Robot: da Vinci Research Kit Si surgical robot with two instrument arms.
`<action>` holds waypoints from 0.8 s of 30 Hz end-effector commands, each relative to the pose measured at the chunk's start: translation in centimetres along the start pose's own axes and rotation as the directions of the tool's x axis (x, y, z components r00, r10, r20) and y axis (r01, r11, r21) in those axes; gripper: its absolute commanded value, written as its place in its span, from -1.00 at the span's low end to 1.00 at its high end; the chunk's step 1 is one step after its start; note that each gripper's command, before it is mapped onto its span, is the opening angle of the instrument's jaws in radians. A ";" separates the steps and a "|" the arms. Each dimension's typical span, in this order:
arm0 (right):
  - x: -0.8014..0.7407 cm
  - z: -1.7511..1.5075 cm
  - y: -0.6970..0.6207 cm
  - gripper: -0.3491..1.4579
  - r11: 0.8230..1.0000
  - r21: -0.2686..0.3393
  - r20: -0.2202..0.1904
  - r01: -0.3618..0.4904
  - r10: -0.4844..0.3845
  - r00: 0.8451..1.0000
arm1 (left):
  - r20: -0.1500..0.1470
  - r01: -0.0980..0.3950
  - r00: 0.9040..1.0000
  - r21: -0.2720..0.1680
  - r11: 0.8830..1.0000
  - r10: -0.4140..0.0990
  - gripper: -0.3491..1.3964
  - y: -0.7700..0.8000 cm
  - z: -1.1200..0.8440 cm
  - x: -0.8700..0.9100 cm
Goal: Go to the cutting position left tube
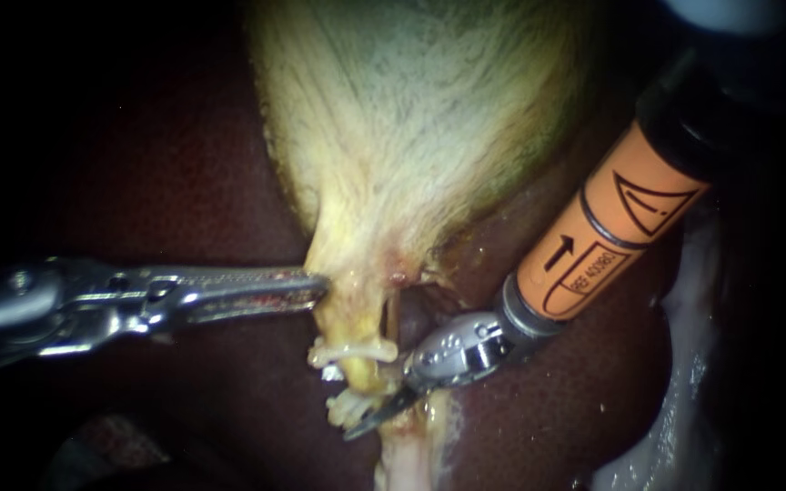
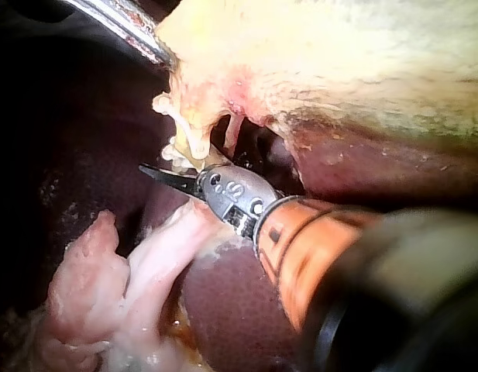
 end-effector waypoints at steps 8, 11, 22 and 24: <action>0.01 0.06 0.04 0.69 0.994 -0.001 -0.032 -0.111 0.111 0.993 | 0.000 0.000 1.000 -0.003 1.000 0.000 -1.00 -0.01 0.03 0.01; 0.02 0.08 0.05 0.67 0.990 0.003 -0.038 -0.140 0.140 0.989 | 0.000 0.000 1.000 -0.004 1.000 0.000 -1.00 -0.01 0.04 0.01; 0.02 0.11 0.07 0.65 0.985 0.005 -0.042 -0.173 0.173 0.984 | 0.001 -0.001 1.000 -0.005 1.000 0.001 -1.00 -0.02 0.06 0.01; 0.02 0.11 0.07 0.65 0.985 0.005 -0.042 -0.173 0.173 0.984 | 0.001 -0.001 1.000 -0.005 1.000 0.001 -1.00 -0.02 0.06 0.01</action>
